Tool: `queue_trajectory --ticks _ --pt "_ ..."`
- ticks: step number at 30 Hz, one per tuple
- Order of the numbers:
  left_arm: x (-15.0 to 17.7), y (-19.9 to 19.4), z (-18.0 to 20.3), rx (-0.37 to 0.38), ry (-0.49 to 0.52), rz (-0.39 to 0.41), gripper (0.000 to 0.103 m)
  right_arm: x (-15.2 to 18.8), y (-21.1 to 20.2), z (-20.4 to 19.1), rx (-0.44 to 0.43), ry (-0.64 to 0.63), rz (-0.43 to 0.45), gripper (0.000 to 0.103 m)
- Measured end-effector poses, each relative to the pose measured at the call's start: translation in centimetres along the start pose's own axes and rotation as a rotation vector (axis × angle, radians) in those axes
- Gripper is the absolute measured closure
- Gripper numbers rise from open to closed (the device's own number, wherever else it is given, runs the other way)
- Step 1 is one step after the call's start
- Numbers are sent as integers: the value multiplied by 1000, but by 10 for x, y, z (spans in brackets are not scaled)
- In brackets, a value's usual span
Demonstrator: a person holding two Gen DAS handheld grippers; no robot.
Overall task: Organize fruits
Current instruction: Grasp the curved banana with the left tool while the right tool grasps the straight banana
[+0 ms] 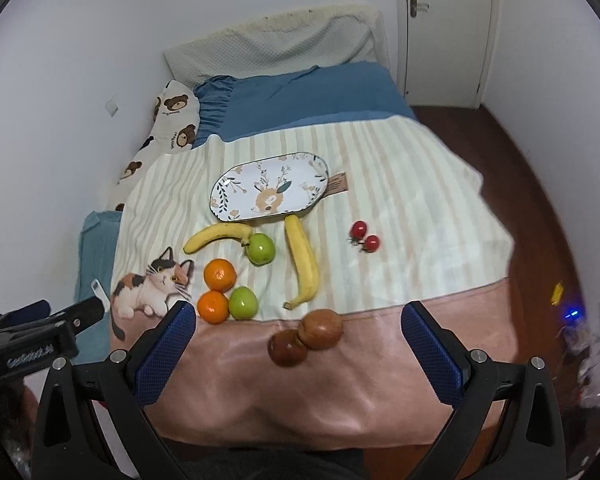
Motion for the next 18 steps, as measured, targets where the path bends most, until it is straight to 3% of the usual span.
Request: queue_trajectory --ticks 5,13,18 --pt "-23 93 1 -47 156 -20 0 -1 91 7 -14 40 -92 0" --pt "-43 219 30 -97 510 -102 18 5 264 15 -38 53 -287 1" --pt "-46 273 49 -88 679 -141 19 10 328 10 -16 40 -346 7"
Point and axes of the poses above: each gripper's, at about its wrist camera, not at the fingertips, and y roughly the way its jaws point, z to its right, x to its underside, the point moved 3 cm from there along y, roughly the way its jaws point, and after that the axes turned 11 degrees about z, right-handed, at the moved point
